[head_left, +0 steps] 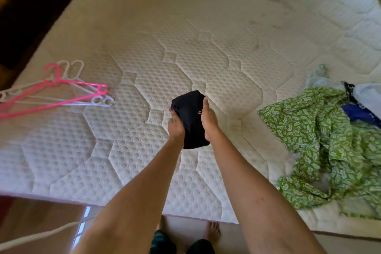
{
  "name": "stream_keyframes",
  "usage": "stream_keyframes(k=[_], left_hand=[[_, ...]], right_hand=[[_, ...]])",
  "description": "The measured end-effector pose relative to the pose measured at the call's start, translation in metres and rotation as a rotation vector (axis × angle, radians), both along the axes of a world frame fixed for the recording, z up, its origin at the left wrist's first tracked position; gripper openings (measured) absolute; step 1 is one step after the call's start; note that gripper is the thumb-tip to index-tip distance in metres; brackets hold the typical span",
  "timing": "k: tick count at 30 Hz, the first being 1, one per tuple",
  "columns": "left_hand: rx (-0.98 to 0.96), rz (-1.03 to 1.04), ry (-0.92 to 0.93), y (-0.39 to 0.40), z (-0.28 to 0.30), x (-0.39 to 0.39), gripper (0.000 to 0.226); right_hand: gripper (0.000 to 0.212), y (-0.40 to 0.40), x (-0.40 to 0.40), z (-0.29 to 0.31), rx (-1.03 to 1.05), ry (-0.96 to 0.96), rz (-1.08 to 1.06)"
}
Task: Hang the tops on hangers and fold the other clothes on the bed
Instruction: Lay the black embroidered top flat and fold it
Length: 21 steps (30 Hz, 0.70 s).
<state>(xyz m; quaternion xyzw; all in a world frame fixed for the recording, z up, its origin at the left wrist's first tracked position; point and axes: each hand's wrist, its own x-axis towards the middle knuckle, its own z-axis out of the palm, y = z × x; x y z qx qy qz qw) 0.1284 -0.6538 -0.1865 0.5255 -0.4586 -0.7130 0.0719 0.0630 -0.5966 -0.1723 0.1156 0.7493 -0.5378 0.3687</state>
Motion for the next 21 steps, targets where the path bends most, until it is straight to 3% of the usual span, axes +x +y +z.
stream_keyframes(k=[7, 13, 21], left_hand=[[0.015, 0.043, 0.006, -0.042, 0.091, 0.045, 0.061], [-0.087, 0.177, 0.133, -0.062, 0.168, 0.112, 0.056], [-0.209, 0.435, 0.098, -0.091, 0.221, 0.257, 0.059]], right_hand=[[0.071, -0.028, 0.052, 0.112, -0.037, 0.086, 0.022], [0.068, -0.055, 0.111, 0.204, -0.006, 0.193, 0.224], [0.070, -0.107, 0.228, 0.251, -0.119, 0.204, 0.562]])
